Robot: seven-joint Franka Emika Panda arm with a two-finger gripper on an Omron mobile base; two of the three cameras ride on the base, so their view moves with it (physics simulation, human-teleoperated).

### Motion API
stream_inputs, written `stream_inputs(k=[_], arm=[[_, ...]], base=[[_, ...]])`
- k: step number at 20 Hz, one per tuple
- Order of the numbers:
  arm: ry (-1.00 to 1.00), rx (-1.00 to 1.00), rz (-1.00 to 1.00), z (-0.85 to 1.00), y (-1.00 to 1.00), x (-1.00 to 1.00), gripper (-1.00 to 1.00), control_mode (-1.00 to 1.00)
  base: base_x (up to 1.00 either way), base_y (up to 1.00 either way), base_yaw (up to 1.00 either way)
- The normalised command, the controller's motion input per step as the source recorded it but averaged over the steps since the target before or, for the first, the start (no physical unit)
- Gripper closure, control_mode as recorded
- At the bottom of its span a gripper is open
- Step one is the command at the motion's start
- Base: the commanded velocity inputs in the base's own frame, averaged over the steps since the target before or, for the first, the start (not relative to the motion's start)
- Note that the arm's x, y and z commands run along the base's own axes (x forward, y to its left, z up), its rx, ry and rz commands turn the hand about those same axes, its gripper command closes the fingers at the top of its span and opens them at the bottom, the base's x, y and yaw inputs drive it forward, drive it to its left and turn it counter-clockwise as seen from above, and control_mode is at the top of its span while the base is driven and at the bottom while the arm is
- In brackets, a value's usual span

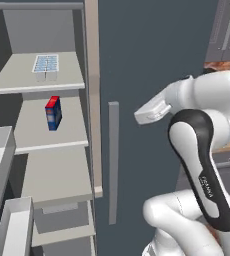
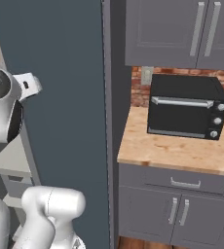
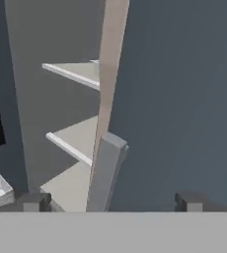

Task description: Open the freezer door, pick up the ice cube tray from the freezer, and place it on the dining counter.

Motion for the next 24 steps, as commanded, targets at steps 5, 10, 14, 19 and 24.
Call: stream_inputs(k=[5,10,14,19,24], arm=[[0.14,-0.13,-0.43,-0.03,-0.73,0.0,-1.0,-1.0],[0.21,-0.03,-0.39,0.0,-0.71,-0.06,-1.0,-1.0],[0.26,0.0,-0.31,0.0,-0.59,-0.39,-1.0,-1.0],[0.24,0.0,-0.27,-0.02,-0.37,-0.57,-1.0,-1.0],[0.11,0.03,-0.15,-0.19,-0.01,-0.53,-1.0,-1.0]], base=[[0.0,0.0,0.0],[0.0,0.0,0.0],[0.0,0.0,0.0],[0.0,0.0,0.0],[0.0,0.0,0.0]])
